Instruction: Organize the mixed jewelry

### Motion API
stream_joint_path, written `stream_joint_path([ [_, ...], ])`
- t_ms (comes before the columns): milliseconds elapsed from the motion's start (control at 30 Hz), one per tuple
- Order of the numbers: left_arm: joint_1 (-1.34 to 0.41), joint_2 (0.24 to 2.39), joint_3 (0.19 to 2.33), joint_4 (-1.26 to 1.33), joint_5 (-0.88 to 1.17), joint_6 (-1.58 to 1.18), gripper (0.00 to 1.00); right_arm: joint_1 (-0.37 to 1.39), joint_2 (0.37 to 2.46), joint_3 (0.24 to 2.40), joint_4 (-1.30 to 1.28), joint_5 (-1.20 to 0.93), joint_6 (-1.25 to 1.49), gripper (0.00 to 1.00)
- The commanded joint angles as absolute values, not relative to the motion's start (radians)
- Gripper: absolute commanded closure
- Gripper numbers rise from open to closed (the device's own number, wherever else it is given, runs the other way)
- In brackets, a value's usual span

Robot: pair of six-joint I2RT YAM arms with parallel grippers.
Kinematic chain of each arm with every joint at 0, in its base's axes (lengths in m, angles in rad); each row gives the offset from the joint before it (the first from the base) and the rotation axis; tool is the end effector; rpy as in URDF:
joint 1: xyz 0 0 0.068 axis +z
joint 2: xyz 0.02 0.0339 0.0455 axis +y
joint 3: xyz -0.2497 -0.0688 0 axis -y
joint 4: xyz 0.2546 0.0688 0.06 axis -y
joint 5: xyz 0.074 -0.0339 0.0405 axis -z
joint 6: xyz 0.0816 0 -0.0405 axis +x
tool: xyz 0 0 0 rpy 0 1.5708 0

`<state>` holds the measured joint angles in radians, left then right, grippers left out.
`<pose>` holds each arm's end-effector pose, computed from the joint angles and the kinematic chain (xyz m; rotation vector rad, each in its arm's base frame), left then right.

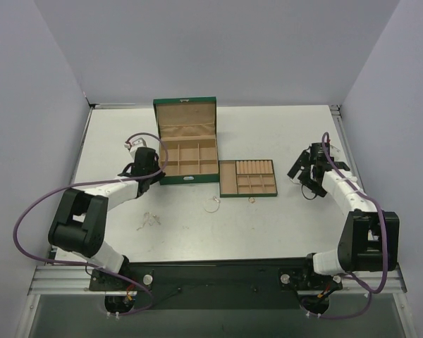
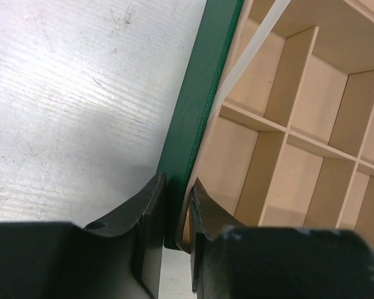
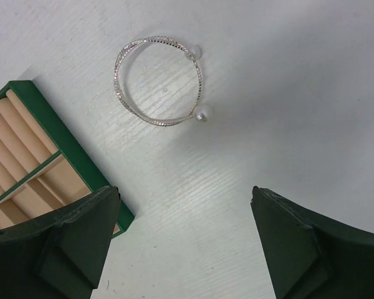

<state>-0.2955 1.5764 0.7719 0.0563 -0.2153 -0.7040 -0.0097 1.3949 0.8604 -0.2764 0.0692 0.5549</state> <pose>0.3436 -0.0864 0.1168 -0.5751 2.2395 -0.2637 0.3329 -0.0089 0.1686 0.6964 2.2826 0.1770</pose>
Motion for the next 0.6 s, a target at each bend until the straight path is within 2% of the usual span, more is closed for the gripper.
stream_joint_path([
  [0, -0.336, 1.580, 0.680, -0.038, -0.150, -0.790, 1.00, 0.003, 1.381, 0.896, -0.318, 0.109, 0.545, 0.09],
  [67, -0.336, 1.574, 0.675, -0.032, -0.146, -0.790, 1.00, -0.024, 1.405, 0.900, -0.314, 0.159, 0.554, 0.09],
  [167, -0.341, 1.557, 0.673, -0.034, -0.130, -0.788, 0.97, -0.070, 1.446, 0.919, -0.322, 0.132, 0.572, 0.10],
  [567, -0.393, 1.534, 0.624, 0.031, -0.112, -0.841, 0.96, -0.117, 1.654, 0.985, -0.221, 0.068, 0.583, 0.21],
])
